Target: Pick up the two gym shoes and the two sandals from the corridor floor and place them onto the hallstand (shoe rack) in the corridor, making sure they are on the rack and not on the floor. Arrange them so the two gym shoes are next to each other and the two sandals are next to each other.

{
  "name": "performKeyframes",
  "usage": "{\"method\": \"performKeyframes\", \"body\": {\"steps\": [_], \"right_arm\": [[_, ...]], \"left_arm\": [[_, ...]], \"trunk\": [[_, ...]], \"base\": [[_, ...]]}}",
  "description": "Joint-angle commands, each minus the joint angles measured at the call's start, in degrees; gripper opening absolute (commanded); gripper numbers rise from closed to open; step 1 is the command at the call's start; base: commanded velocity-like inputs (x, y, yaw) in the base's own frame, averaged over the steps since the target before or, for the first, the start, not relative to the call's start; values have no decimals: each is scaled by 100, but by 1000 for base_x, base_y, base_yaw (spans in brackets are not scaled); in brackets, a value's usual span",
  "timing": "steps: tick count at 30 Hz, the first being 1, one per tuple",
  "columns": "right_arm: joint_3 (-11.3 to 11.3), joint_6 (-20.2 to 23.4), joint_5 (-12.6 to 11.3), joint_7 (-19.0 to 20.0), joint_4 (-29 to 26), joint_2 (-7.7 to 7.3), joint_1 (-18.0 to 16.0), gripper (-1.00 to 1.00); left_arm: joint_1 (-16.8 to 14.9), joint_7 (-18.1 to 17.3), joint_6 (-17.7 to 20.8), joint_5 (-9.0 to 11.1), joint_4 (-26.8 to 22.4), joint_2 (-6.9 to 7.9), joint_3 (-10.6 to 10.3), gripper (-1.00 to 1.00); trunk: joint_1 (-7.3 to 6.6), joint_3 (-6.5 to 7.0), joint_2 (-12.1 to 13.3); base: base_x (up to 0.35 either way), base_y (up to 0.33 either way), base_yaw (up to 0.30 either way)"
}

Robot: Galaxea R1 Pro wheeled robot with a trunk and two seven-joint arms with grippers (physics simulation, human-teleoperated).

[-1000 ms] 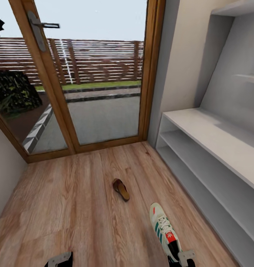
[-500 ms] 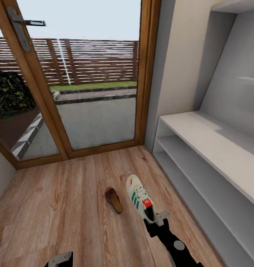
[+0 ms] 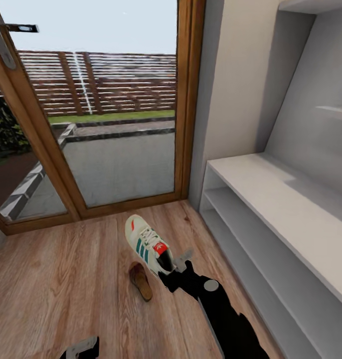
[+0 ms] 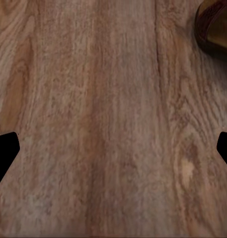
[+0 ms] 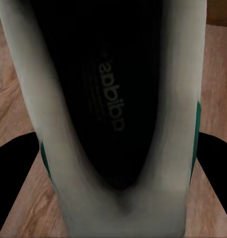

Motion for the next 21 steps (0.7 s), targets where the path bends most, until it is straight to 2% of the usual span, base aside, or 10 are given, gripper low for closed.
{"method": "performKeyframes", "body": {"steps": [1, 3, 5, 6, 7, 9, 10, 13, 21], "right_arm": [[57, 90, 67, 44, -119, 2, -5, -100], [477, 299, -152, 87, -645, 2, -15, -100], [963, 397, -875, 132, -1007, 2, -18, -100], [1017, 407, -1008, 134, -1044, 2, -18, -100], [1148, 498, -1487, 138, -1150, 2, -19, -100], [1191, 655, -1725, 140, -1248, 2, -19, -100], [1219, 944, -1877, 141, -1412, 2, -19, -100], [1230, 1268, -1969, 149, -1534, 2, -19, -100], [1239, 1379, -2085, 159, -1618, 2, -162, -100]], "left_arm": [[-2, 11, -15, -15, -3, -3, 12, 100], [-3, 15, -15, -27, -21, -19, -15, 100], [-20, 38, -9, -44, -40, -18, -23, 100], [-27, 45, -7, -45, -43, -15, -20, 100], [-66, 61, 33, -31, -61, 10, -10, 100], [-91, 67, 60, -20, -74, 16, -4, 100], [-117, 89, 80, -10, -114, 5, 7, 100], [-196, 277, 95, 3, -290, -64, 27, 100], [-236, 842, 90, -7, -702, -355, 31, 100]], "trunk": [[0, -5, -2], [0, -5, -2], [0, -5, -2], [0, -5, -2], [0, -5, -2], [0, -5, -2], [0, -5, -2], [0, -5, -2], [0, -5, -2]], "base": [[94, -89, 0], [39, -37, 0], [12, -11, 0], [6, -6, 0], [3, -2, 0], [2, -2, 0], [0, 0, 0], [0, 0, 0], [0, 0, 0]]}}
